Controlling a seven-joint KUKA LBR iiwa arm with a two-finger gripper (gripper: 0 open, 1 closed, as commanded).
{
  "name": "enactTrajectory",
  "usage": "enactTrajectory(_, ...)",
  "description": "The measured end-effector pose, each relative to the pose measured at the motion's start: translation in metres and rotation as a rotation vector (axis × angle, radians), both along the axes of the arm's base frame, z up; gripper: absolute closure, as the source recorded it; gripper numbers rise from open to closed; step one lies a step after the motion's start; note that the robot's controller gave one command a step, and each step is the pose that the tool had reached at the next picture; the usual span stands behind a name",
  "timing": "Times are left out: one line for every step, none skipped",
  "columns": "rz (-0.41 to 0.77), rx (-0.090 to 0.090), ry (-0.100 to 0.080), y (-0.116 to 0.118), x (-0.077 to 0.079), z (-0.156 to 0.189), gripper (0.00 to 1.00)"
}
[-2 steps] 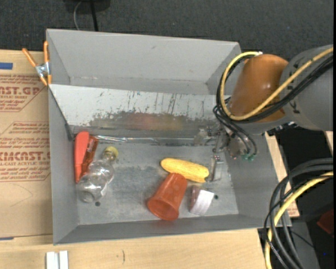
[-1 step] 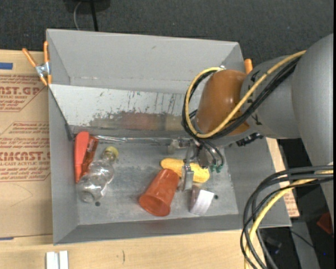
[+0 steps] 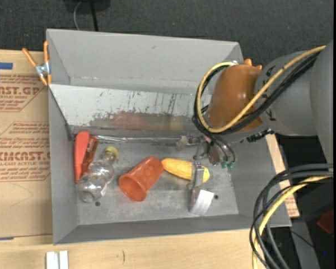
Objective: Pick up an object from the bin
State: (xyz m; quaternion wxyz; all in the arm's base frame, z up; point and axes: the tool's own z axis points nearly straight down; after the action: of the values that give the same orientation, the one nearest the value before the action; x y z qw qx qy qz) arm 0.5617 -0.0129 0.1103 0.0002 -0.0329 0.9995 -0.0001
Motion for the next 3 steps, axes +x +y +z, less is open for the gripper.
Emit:
enactTrajectory(-0.068,0.002,0.001,-0.006,0.008,-0.033,0.00)
enactTrajectory(-0.154,0.001,-0.001,-0.005,-0.011,-0.041,1.00)
enactTrajectory(-0.154,0.001,-0.001,-0.005,-0.011,-0.041,1.00)
